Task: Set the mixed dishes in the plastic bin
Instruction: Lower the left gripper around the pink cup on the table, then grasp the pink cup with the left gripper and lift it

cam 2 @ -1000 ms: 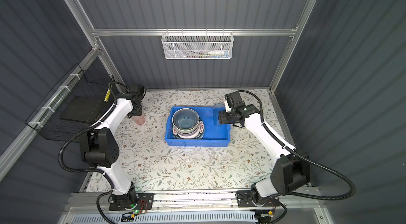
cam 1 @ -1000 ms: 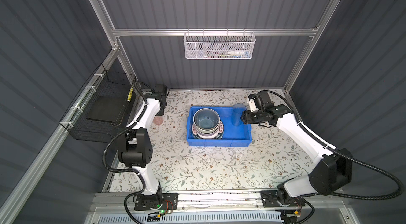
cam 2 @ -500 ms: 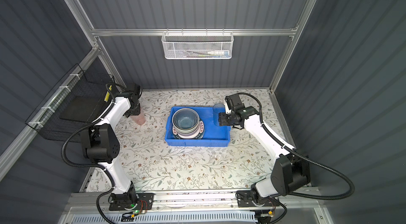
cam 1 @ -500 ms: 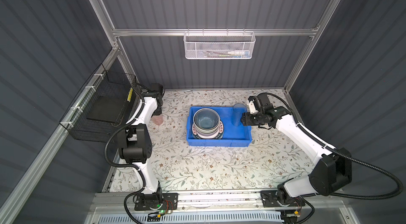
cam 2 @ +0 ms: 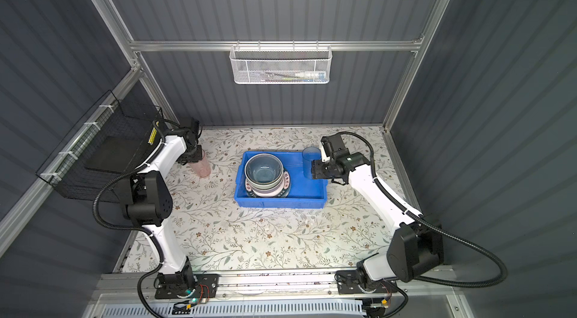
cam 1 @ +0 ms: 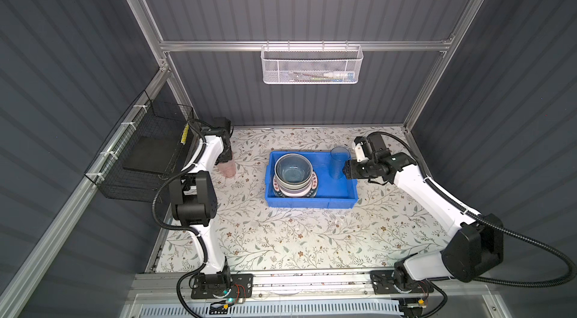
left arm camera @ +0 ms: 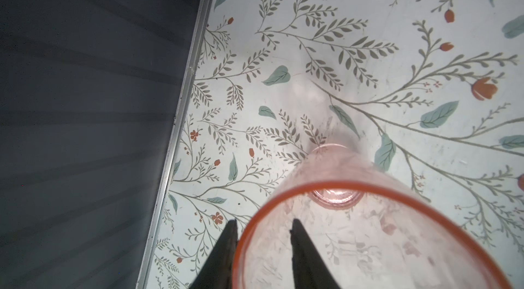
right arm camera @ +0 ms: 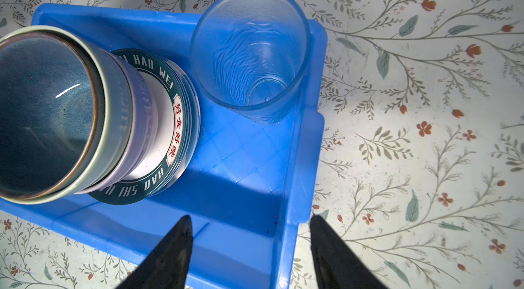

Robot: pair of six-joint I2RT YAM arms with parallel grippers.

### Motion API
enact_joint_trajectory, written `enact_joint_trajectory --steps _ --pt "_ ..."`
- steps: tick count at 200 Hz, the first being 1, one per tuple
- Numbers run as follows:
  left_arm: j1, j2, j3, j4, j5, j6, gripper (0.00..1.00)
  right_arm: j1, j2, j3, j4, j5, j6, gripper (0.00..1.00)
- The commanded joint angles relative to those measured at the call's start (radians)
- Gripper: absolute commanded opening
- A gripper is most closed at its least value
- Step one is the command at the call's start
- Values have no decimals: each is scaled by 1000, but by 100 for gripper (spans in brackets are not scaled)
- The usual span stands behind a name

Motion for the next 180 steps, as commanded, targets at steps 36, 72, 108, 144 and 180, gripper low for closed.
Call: enact_joint_trajectory --steps 36,72,108,144,180 --pt "7 15 26 -8 77 4 22 3 -25 -14 -10 12 9 67" --pt "7 -5 26 -15 107 14 14 3 -41 -11 -20 16 9 67" --pt "7 -23 24 -29 167 19 7 4 -61 -3 -24 6 9 67" --pt "6 -53 15 -47 244 10 4 4 -76 1 -24 -6 12 67" --pt "5 -92 16 -55 348 -1 1 6 -87 13 -24 -35 17 66"
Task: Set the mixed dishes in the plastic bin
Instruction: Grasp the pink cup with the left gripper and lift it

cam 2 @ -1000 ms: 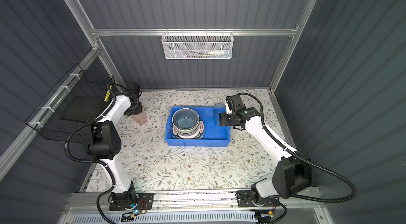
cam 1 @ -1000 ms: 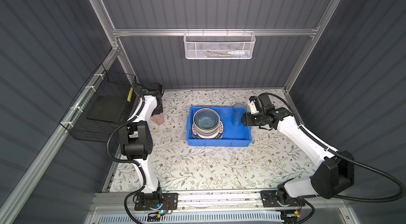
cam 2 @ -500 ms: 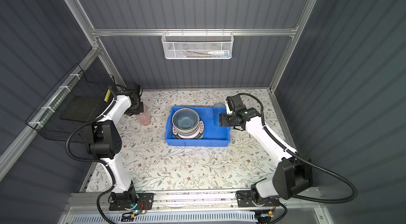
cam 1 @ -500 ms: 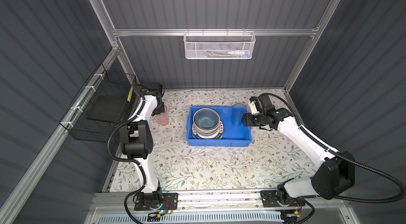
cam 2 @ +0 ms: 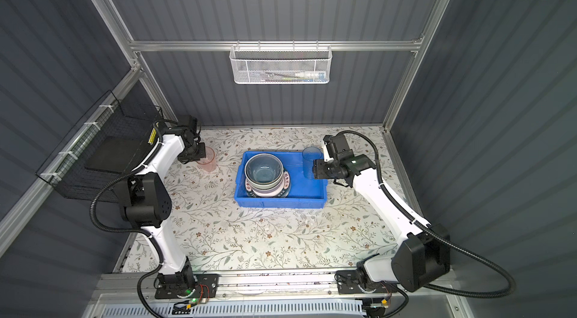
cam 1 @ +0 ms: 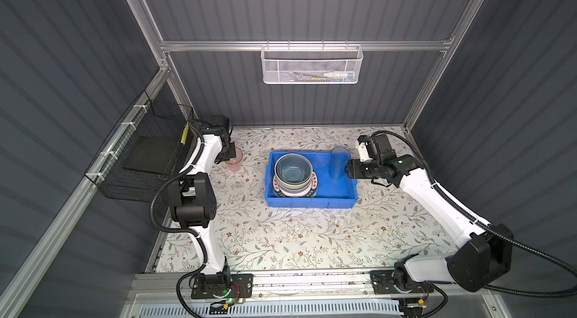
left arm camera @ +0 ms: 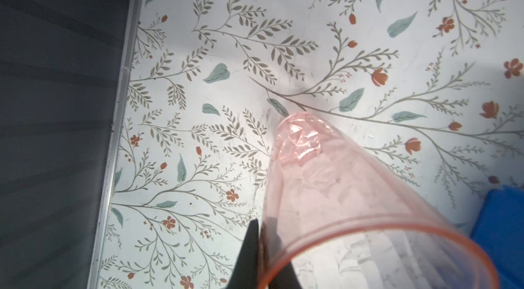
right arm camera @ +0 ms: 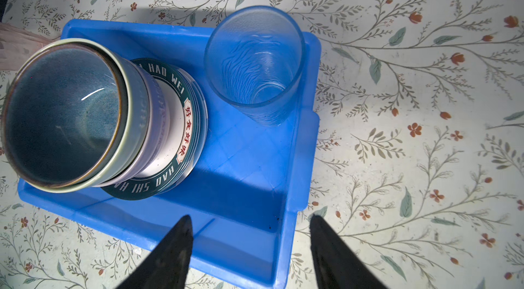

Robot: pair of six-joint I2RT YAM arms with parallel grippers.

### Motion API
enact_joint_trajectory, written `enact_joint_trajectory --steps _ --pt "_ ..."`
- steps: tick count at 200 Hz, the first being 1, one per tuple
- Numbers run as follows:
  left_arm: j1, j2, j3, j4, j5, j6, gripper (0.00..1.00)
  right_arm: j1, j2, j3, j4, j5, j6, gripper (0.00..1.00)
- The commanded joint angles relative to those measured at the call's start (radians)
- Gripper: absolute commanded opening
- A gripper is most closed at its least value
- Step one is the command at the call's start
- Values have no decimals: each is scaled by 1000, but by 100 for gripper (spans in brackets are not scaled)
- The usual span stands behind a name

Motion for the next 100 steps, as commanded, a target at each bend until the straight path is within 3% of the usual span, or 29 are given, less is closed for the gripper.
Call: enact_joint_trajectory --steps 1,55,100 --pt "6 -64 1 -33 108 -5 0 6 -20 19 -15 -29 9 66" --pt "-4 -135 51 -65 266 -47 1 36 -40 56 8 -76 7 66" --pt "-101 -213 114 -112 242 -87 1 87 -43 108 40 -91 -7 67"
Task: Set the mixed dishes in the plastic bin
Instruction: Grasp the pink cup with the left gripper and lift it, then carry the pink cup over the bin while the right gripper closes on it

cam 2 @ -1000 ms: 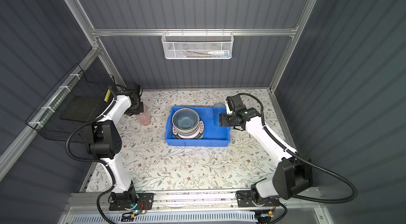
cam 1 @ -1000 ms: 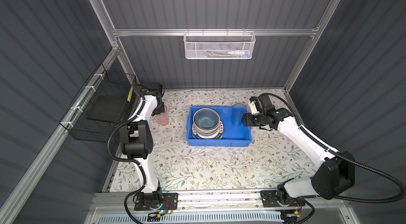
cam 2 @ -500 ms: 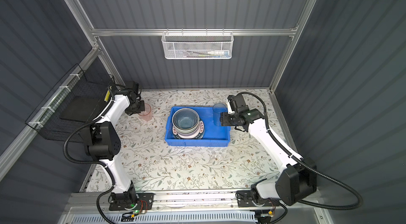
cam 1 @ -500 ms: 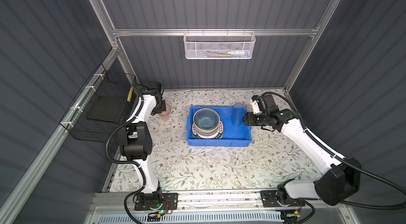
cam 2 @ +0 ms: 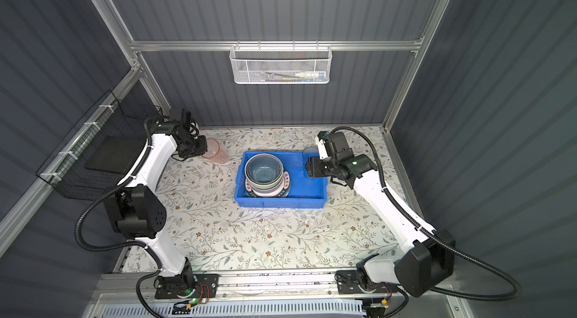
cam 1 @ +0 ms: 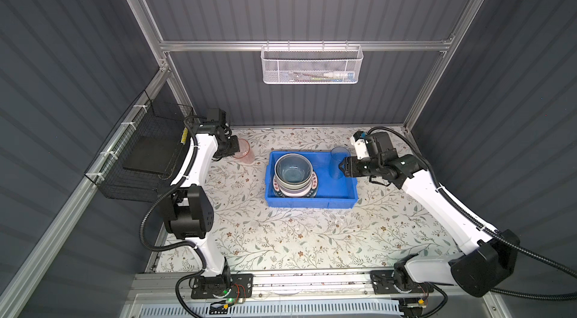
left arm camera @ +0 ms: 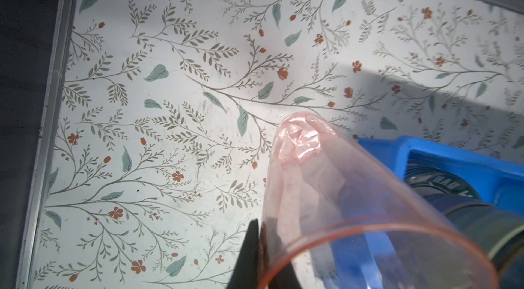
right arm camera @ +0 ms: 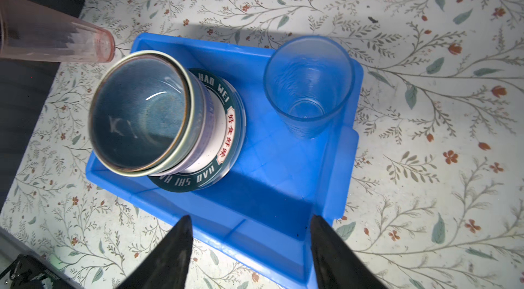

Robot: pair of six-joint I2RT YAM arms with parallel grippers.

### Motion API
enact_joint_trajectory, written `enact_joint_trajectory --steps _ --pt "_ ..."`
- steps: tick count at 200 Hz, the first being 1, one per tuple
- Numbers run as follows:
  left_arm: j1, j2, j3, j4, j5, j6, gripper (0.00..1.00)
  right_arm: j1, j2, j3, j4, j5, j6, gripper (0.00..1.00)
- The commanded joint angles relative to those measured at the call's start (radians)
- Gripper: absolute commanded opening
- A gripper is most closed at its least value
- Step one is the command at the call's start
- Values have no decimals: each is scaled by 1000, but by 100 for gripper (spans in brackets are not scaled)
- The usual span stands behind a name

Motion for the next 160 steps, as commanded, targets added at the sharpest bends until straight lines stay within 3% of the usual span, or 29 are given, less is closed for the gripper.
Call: enact_joint_trajectory --steps 1,35,77,160 --pt "-66 -70 69 -44 18 -38 1 26 -10 52 22 -24 -7 67" --pt "-180 -119 121 -48 -10 -90 1 74 9 117 26 -30 -32 67" --pt "-216 -188 69 49 156 -144 1 134 36 240 27 -32 -100 68" --pt "-439 -209 34 162 147 -221 1 210 148 474 -21 -5 -98 66"
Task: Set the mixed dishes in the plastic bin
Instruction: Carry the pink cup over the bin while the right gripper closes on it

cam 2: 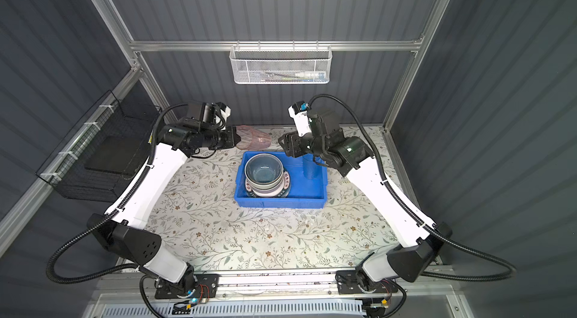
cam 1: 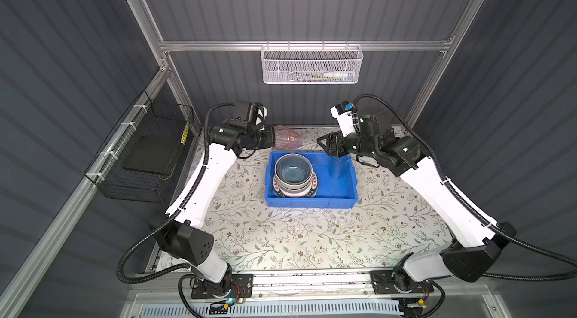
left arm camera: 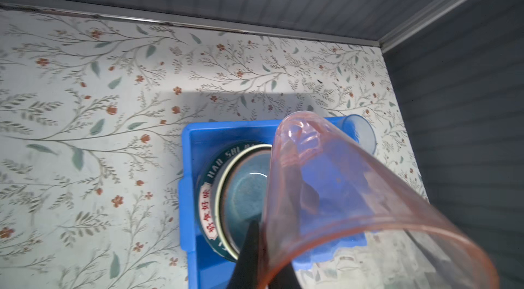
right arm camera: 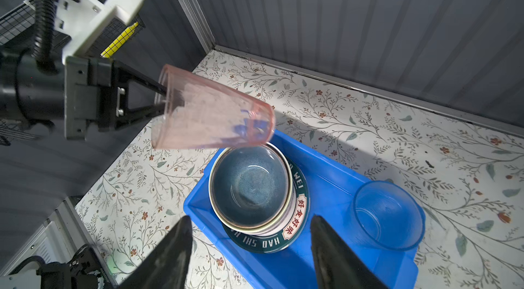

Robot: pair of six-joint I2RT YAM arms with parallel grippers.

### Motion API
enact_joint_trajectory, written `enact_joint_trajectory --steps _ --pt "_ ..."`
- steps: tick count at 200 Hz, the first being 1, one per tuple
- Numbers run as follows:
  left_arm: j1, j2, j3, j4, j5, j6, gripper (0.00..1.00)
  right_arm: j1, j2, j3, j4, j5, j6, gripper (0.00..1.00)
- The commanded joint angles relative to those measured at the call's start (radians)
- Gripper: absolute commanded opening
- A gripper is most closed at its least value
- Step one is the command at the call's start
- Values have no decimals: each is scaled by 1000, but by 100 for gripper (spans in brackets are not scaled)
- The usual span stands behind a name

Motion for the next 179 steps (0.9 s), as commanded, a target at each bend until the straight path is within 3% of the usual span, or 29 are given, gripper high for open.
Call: enact_joint_trajectory --steps 1,82,144,179 --pt "-58 -18 -2 72 15 -42 1 28 17 49 -23 11 -9 66" --pt "-214 30 61 40 -206 -74 1 76 84 109 -74 125 -32 61" --pt "-261 63 139 -20 -321 -53 1 120 206 234 -177 331 -44 54" --pt "-272 62 147 -45 -363 -31 1 125 253 272 -207 378 -17 46"
